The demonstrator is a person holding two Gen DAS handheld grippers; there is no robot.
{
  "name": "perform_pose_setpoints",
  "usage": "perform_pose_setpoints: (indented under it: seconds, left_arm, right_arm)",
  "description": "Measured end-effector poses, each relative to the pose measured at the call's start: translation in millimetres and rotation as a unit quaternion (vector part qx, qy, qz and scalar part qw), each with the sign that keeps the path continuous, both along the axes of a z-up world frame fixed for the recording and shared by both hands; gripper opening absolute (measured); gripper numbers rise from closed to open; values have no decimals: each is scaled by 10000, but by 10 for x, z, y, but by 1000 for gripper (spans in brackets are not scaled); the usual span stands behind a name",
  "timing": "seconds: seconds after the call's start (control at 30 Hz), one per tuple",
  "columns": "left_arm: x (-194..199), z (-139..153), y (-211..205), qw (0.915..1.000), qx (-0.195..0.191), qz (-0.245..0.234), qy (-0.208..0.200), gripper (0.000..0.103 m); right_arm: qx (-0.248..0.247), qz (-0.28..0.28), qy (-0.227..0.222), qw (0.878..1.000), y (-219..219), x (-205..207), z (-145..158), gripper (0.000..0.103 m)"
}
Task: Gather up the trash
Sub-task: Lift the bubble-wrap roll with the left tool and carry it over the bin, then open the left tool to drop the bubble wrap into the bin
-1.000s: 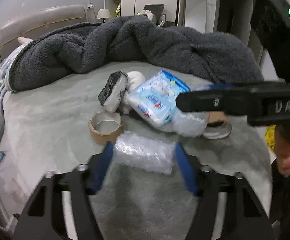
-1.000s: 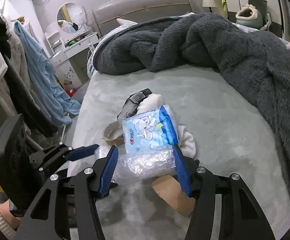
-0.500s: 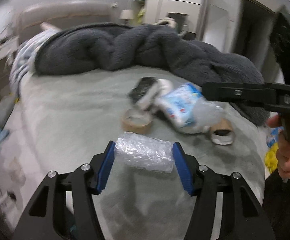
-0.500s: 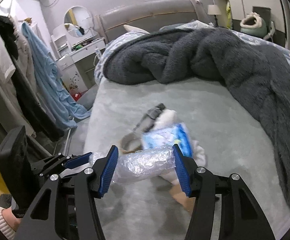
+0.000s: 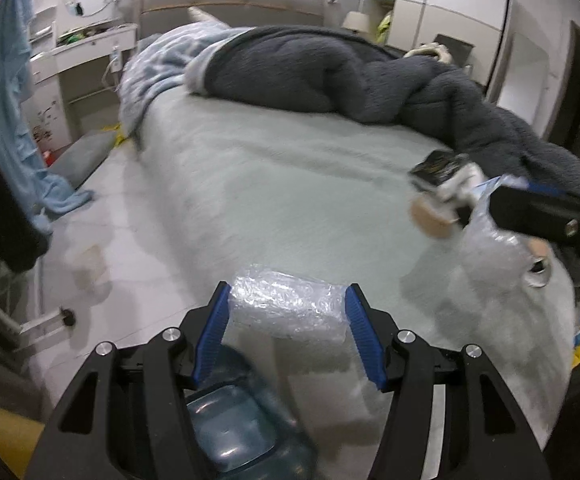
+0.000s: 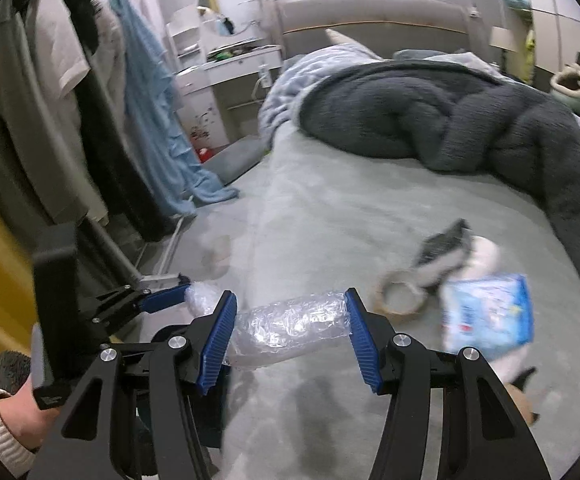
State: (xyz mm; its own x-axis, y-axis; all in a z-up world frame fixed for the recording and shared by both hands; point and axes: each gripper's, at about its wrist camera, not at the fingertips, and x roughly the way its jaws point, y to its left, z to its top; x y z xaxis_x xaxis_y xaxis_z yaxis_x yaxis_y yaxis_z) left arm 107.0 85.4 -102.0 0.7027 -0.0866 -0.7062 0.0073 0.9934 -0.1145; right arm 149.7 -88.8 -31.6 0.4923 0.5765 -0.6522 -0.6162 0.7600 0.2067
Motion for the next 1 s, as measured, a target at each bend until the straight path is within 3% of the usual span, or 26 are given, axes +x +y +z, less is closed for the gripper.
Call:
perform_pose_setpoints:
  seconds: [0.3,0.6,0.8,1.0]
  left_arm:
    - [-132,-351,578,9960,-197,612,626,61]
    - [-317,-790,1062,9821,-440,1218,1371,62]
    - [-412,-1019,1270,9699,-550,1342,1954,62]
    - [-486,-1113,1313,9650,-567,1240,2241,62]
  right_arm:
    - [-192,557,141,9982,661,-93,-122,56]
    - [-455,1149,395,9916,1276,-219,-399,56]
    - [-535,1275,739,9876,1488,-202,-601,56]
    - [-691,1255,1021,9844,1623,-166,-820,56]
